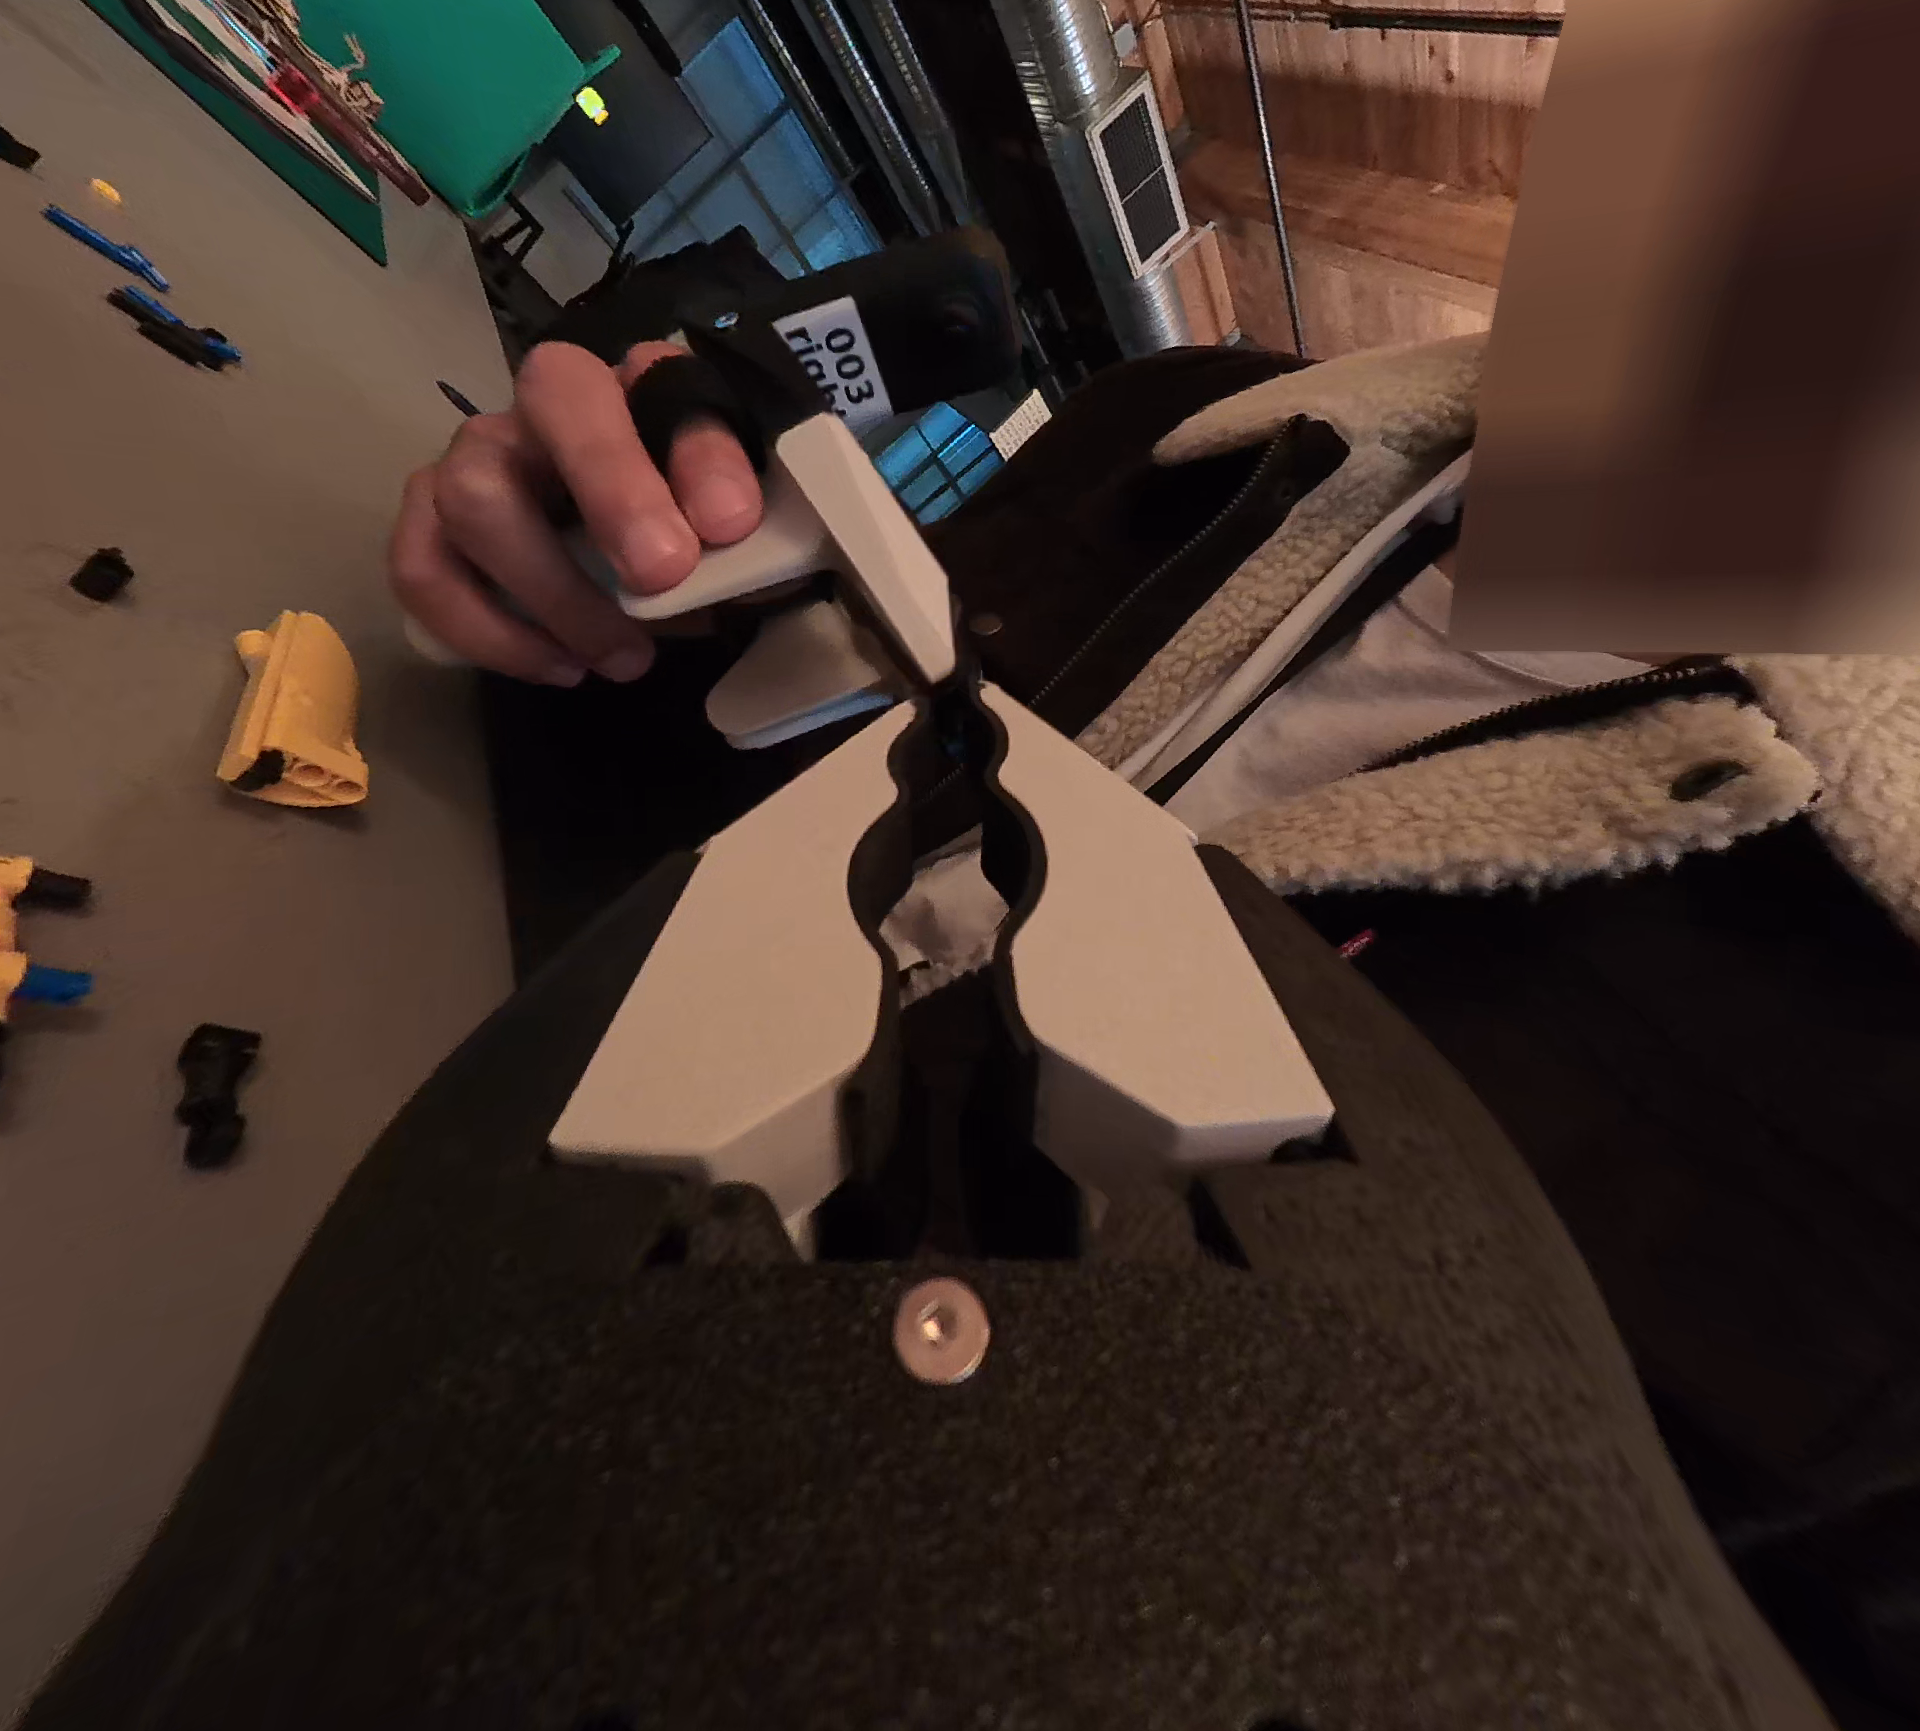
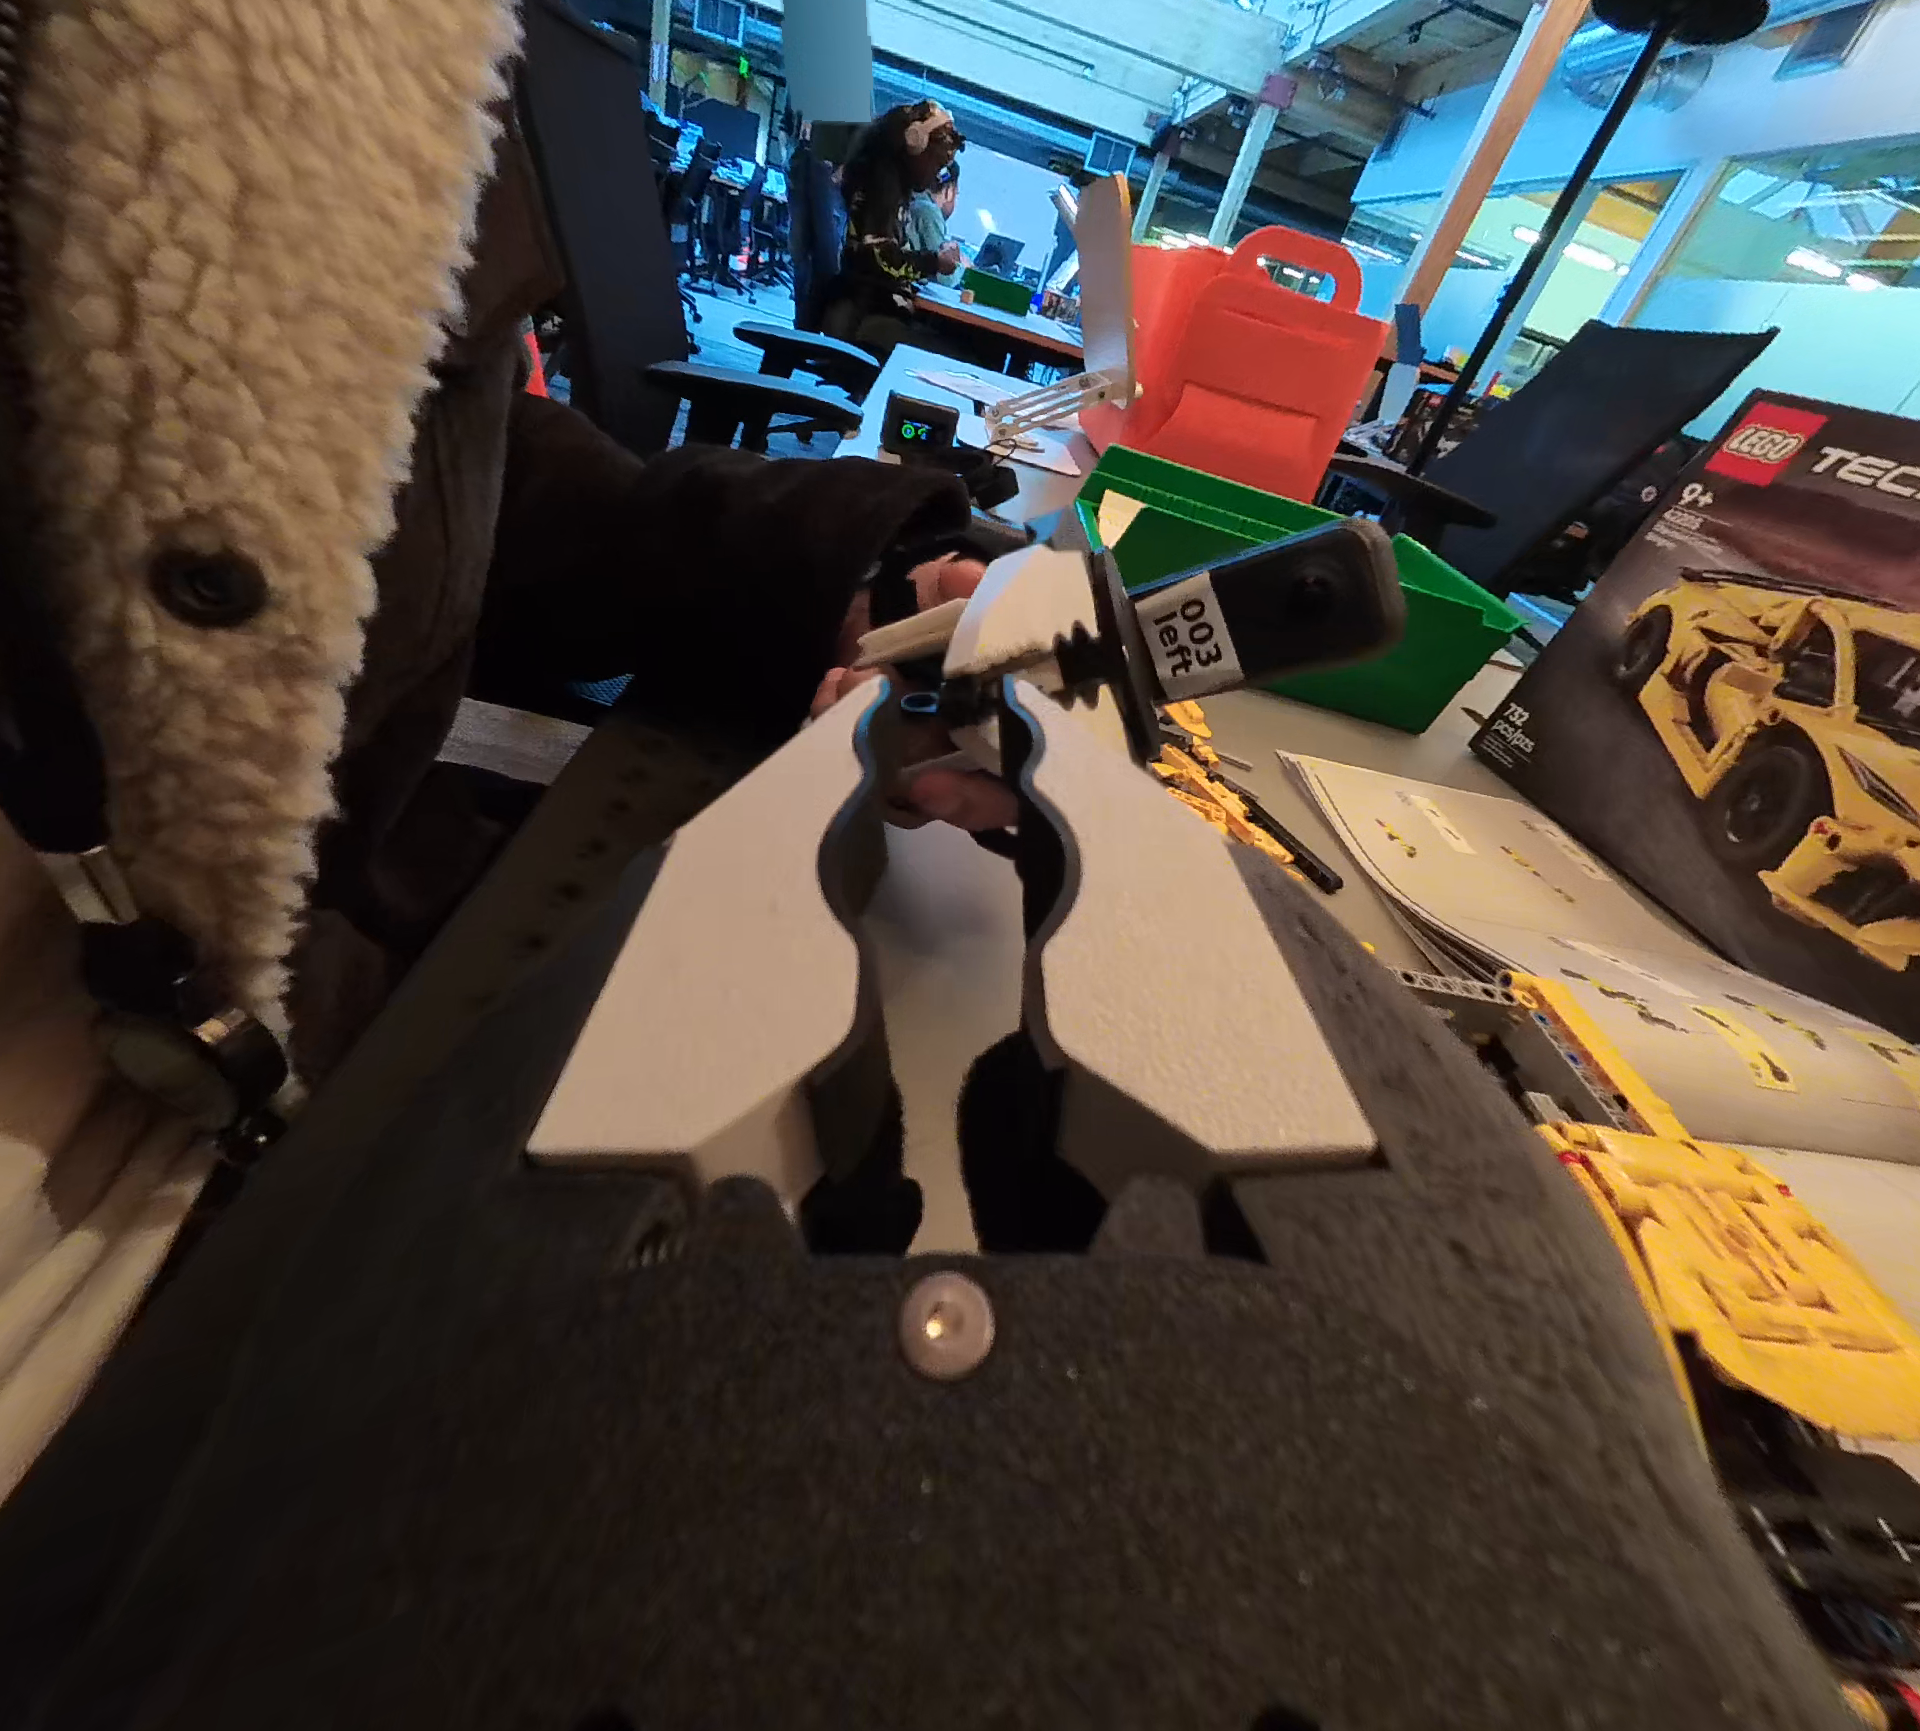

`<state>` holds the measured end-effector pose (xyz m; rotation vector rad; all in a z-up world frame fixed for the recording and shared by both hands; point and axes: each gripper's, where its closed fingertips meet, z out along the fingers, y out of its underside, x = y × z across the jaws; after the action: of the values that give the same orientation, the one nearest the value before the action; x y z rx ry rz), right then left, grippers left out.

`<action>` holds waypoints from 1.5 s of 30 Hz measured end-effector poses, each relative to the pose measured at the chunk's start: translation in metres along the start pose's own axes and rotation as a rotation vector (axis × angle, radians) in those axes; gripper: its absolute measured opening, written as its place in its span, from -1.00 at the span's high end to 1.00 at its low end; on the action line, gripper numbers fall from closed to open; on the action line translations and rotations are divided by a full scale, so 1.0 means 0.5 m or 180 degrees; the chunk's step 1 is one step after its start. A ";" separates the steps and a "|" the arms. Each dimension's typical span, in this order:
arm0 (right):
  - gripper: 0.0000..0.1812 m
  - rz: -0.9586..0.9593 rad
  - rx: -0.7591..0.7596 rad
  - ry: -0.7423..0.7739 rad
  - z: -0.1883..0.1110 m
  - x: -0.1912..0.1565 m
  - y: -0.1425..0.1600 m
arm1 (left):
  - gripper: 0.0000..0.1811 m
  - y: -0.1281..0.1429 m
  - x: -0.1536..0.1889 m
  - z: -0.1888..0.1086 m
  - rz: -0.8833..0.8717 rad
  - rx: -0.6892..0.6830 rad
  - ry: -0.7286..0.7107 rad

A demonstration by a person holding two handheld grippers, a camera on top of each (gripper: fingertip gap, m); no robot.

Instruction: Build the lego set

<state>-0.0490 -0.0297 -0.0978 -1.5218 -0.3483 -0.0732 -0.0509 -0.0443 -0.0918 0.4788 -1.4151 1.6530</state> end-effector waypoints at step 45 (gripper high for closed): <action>0.91 0.0265 -0.0194 0.1057 -0.016 0.103 0.008 | 1.00 -0.074 -0.036 -0.037 0.0528 0.0682 -0.0630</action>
<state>0.0023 -0.0286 -0.0881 -1.5516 -0.0175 -0.2693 -0.0066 -0.0352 -0.0886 0.6779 -1.4585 1.9471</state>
